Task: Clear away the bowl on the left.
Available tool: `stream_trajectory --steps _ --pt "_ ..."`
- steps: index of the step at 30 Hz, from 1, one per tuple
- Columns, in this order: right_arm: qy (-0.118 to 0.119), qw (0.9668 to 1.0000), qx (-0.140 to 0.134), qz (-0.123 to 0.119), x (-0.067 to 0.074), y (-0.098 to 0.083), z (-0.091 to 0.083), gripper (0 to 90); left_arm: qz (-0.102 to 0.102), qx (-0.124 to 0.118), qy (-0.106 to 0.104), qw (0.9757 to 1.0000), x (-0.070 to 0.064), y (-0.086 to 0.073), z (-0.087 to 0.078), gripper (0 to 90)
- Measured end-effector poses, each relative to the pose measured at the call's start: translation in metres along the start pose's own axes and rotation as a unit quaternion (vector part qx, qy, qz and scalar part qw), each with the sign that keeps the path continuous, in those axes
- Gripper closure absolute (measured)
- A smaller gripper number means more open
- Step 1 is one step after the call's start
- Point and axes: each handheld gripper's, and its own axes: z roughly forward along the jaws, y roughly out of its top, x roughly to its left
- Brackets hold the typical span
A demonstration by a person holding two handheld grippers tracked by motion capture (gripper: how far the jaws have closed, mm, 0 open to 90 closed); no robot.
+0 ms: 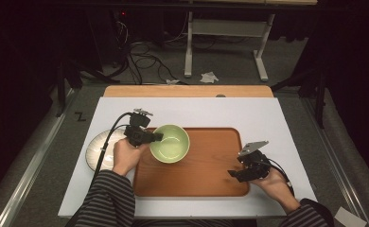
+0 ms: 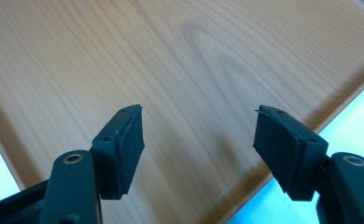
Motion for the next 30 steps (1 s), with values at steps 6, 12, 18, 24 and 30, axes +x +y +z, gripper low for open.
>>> stream_trajectory --steps 6,12,18,24,30 --pt "0.002 1.0 -0.001 0.0 0.001 0.0 0.0 34.8 0.005 0.011 -0.008 0.9999 -0.006 0.005 0.012 83.4" --pt "0.001 1.0 0.001 0.0 0.0 0.0 0.0 34.7 0.003 0.027 -0.012 0.9996 -0.009 0.012 0.03 83.4" --pt "0.002 1.0 0.0 0.001 0.001 0.0 0.0 34.7 0.004 0.037 -0.014 0.9992 -0.012 0.015 0.04 83.4" --pt "0.002 1.0 0.0 0.002 0.001 0.0 0.0 34.7 -0.001 0.05 -0.013 0.9987 -0.011 0.021 0.057 83.3" --pt "0.006 1.0 0.002 -0.006 0.001 0.0 0.001 34.7 -0.003 0.055 -0.016 0.9983 -0.013 0.026 0.07 83.3"
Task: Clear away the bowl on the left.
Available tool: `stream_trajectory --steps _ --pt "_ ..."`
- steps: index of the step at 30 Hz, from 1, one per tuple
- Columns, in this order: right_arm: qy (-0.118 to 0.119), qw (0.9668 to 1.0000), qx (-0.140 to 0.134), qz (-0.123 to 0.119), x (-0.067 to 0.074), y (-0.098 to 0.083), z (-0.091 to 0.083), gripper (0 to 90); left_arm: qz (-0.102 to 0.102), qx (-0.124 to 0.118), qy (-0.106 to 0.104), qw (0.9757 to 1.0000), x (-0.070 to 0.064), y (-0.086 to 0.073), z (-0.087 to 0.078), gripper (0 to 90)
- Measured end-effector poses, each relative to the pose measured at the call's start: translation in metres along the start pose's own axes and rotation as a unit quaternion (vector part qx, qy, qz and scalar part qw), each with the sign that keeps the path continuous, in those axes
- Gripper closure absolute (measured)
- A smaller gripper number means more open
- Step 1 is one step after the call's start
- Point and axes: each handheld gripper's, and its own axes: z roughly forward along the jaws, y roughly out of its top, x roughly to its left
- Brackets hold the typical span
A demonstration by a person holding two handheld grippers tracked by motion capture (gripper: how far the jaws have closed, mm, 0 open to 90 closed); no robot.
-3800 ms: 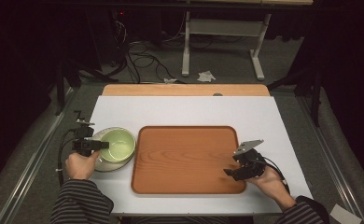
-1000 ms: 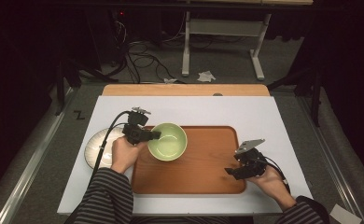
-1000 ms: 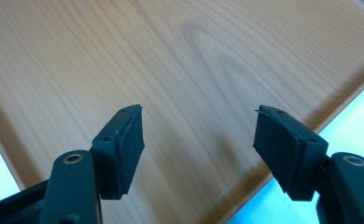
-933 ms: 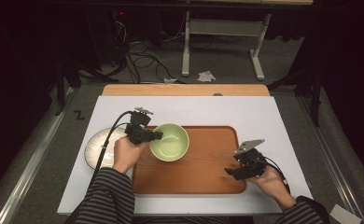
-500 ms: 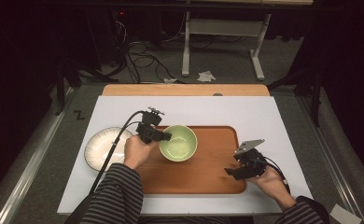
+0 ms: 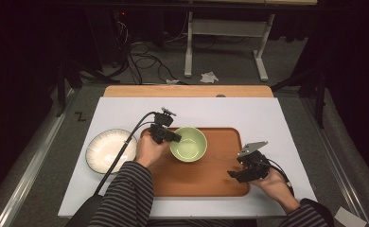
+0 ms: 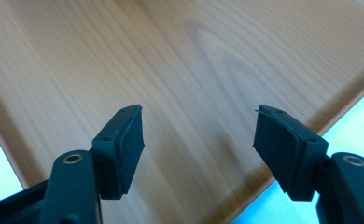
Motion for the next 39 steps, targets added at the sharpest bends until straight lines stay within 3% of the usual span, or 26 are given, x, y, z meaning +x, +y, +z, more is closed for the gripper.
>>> stream_trajectory --steps 5,15,18,32,39 --pt "-0.002 1.0 -0.002 0.002 -0.001 0.0 0.0 34.7 -0.008 0.006 0.007 0.9999 0.003 0.005 0.015 83.3" --pt "-0.001 1.0 0.006 0.001 0.0 0.0 0.001 34.7 -0.02 0.013 0.009 0.9997 0.007 0.006 0.027 83.1" --pt "-0.002 1.0 0.003 0.003 0.0 0.0 0.0 34.7 -0.029 0.009 0.001 0.9995 0.009 0.006 0.03 83.3" --pt "-0.002 1.0 0.008 0.0 0.001 0.0 0.002 34.6 -0.018 0.018 0.019 0.9995 0.009 0.003 0.034 83.2" --pt "0.0 1.0 0.007 -0.001 0.0 0.0 0.001 34.6 -0.015 0.01 0.013 0.9998 0.009 0.004 0.033 79.1"
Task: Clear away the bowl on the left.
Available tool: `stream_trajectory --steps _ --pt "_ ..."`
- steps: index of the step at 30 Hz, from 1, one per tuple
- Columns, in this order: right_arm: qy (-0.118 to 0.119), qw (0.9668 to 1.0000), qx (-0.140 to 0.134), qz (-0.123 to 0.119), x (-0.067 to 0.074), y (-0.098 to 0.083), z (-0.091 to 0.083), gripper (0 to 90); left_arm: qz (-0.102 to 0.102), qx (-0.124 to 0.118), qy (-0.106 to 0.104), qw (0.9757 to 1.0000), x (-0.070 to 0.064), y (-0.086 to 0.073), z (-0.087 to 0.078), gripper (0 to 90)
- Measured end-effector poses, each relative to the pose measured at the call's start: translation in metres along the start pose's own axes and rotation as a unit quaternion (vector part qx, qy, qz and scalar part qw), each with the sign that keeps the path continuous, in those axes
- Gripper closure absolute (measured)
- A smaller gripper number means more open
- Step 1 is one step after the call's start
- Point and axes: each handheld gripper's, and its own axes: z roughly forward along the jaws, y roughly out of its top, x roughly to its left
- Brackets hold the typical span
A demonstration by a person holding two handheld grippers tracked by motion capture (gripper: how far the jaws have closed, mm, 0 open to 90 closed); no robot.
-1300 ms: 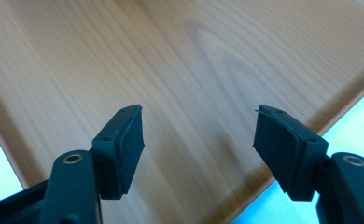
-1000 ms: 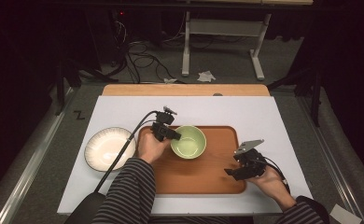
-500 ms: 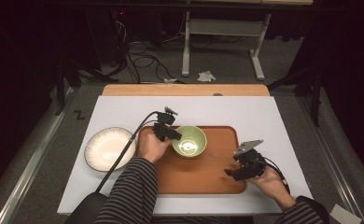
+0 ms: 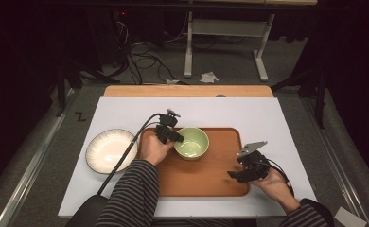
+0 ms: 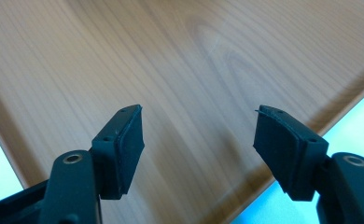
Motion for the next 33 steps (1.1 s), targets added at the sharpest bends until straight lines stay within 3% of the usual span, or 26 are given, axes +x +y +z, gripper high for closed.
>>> stream_trajectory --steps 6,12,17,23,29,33 --pt "0.001 1.0 0.004 0.001 0.002 0.0 0.001 34.6 0.018 -0.001 0.013 0.9998 -0.003 -0.001 -0.004 70.8" --pt "0.001 1.0 0.003 0.004 0.001 0.0 0.001 34.5 0.022 -0.014 0.016 0.9995 -0.003 0.0 -0.011 59.8" --pt "0.0 1.0 0.003 -0.001 0.001 0.0 0.001 34.5 0.044 -0.019 0.03 0.9984 -0.005 -0.002 -0.024 52.4" --pt "0.001 1.0 0.002 0.002 0.001 0.0 0.001 34.5 0.053 -0.031 0.025 0.9978 -0.009 -0.002 -0.037 50.3" --pt "0.001 1.0 0.004 0.002 0.001 0.0 0.001 34.5 0.056 -0.04 0.034 0.9971 -0.007 -0.004 -0.049 48.8" --pt "0.002 1.0 0.004 0.0 0.001 0.0 0.001 34.5 0.06 -0.055 0.03 0.9962 -0.008 -0.005 -0.066 48.5"
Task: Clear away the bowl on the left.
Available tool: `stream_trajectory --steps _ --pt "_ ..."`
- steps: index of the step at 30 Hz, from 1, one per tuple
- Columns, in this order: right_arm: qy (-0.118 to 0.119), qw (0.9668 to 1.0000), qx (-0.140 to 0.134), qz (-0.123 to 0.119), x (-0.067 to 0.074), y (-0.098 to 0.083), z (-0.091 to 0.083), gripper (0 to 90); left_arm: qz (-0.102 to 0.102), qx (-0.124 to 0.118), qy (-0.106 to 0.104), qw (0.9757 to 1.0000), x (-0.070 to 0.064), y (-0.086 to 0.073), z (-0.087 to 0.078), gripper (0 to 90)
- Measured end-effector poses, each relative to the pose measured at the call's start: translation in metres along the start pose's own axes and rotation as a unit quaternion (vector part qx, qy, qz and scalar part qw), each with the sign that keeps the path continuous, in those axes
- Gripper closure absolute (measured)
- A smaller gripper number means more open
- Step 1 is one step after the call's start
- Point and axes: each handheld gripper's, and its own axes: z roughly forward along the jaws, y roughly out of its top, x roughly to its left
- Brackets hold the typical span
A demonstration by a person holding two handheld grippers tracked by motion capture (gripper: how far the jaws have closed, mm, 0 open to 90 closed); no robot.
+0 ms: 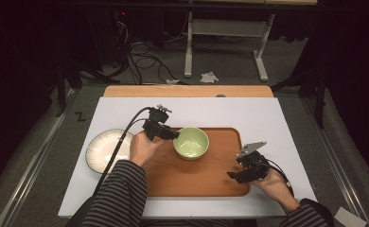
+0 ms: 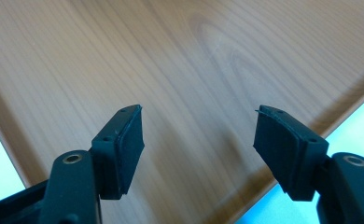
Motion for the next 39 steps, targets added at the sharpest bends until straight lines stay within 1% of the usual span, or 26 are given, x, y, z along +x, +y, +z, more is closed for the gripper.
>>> stream_trajectory --steps 3,4,5,7,8,11,13,15,19,21,23,24,26,27,28,30,31,34,38,39 --pt "-0.001 1.0 -0.001 0.004 -0.001 0.0 0.0 34.5 -0.001 -0.006 0.005 1.0 0.002 -0.001 -0.007 48.3" --pt "-0.001 1.0 -0.001 0.004 -0.001 0.0 0.0 34.5 -0.001 -0.006 0.005 1.0 0.002 -0.001 -0.007 48.2" --pt "-0.001 1.0 -0.003 0.003 -0.001 0.0 0.0 34.5 0.001 -0.006 0.008 0.9999 0.003 -0.002 -0.012 48.1" --pt "-0.002 1.0 -0.001 0.004 0.0 0.0 0.0 34.5 0.001 -0.009 0.009 0.9999 0.003 -0.003 -0.014 48.0" --pt "-0.001 1.0 0.0 0.002 0.0 0.0 0.0 34.5 0.004 -0.011 0.01 0.9999 0.002 -0.004 -0.018 48.0" --pt "-0.001 1.0 0.0 0.001 0.0 0.0 0.0 34.5 0.006 -0.018 0.008 0.9998 0.001 -0.005 -0.024 47.9" --pt "-0.001 1.0 -0.001 0.001 0.0 0.0 0.0 34.5 0.006 -0.018 0.009 0.9998 0.001 -0.006 -0.026 47.8" --pt "0.0 1.0 0.001 0.003 -0.001 0.0 0.001 34.5 0.01 -0.016 0.011 0.9998 0.002 -0.007 -0.028 47.8" --pt "-0.001 1.0 0.0 0.004 -0.001 0.0 0.0 34.5 0.009 -0.015 0.012 0.9998 0.004 -0.014 -0.031 47.8" --pt "0.0 1.0 0.003 -0.001 0.0 0.0 0.0 34.5 0.008 -0.013 0.012 0.9998 0.005 -0.017 -0.034 47.6" --pt "0.0 1.0 0.001 0.0 0.0 0.0 0.001 34.5 0.005 -0.019 0.014 0.9997 0.007 -0.021 -0.04 47.5" --pt "0.0 1.0 0.001 0.0 0.0 0.0 0.001 34.5 0.005 -0.019 0.014 0.9997 0.007 -0.021 -0.04 47.4" --pt "0.001 1.0 0.002 0.004 0.0 0.0 0.001 34.5 0.001 -0.026 0.013 0.9996 0.009 -0.024 -0.047 47.4" --pt "0.001 1.0 0.003 0.003 0.0 0.0 0.001 34.5 0.001 -0.026 0.013 0.9996 0.009 -0.024 -0.047 47.3" --pt "0.001 1.0 0.002 0.003 0.0 0.0 0.001 34.5 -0.003 -0.033 0.013 0.9994 0.01 -0.026 -0.05 47.3" --pt "-0.001 1.0 0.002 0.001 0.0 0.0 0.001 34.5 -0.004 -0.034 0.013 0.9993 0.011 -0.028 -0.051 47.2" --pt "-0.001 1.0 0.002 0.0 0.0 0.0 0.001 34.5 -0.005 -0.034 0.015 0.9993 0.012 -0.031 -0.053 47.2" --pt "-0.001 1.0 0.001 0.003 0.001 0.0 0.001 34.5 -0.012 -0.037 0.011 0.9992 0.015 -0.036 -0.055 47.0" --pt "-0.001 1.0 0.002 0.001 0.0 0.0 0.001 34.5 -0.016 -0.039 0.014 0.999 0.018 -0.039 -0.058 46.9" --pt "-0.001 1.0 0.002 0.003 0.0 0.0 0.001 34.5 -0.018 -0.042 0.013 0.9989 0.019 -0.04 -0.06 46.9"
